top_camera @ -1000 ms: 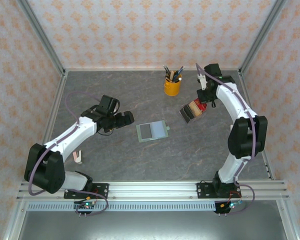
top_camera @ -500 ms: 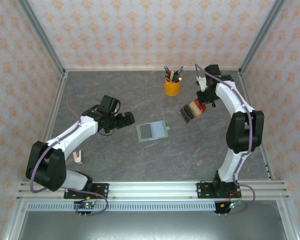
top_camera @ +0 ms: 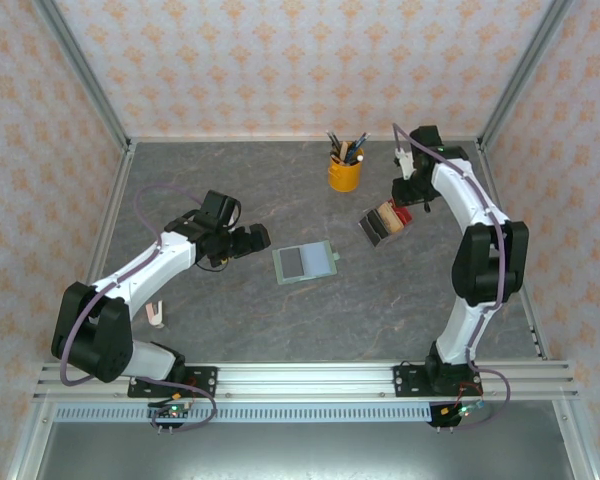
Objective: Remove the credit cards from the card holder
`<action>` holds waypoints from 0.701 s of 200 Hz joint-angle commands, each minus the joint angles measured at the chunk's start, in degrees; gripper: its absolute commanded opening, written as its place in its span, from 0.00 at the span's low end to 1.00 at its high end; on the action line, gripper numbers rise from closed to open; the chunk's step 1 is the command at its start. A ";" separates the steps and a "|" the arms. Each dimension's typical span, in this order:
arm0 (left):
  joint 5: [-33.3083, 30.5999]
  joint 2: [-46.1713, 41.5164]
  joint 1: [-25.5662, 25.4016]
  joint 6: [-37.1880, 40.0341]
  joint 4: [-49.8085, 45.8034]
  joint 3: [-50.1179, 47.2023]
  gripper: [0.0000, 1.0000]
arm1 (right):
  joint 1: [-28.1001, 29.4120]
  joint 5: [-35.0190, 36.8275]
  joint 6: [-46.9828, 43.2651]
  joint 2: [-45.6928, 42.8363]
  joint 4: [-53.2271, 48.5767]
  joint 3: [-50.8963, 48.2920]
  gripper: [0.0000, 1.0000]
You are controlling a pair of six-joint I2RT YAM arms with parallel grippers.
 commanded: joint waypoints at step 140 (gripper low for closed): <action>-5.52 -3.03 3.66 -6.27 -0.48 -6.30 1.00 | 42.56 7.99 38.80 6.27 10.57 -7.92 0.66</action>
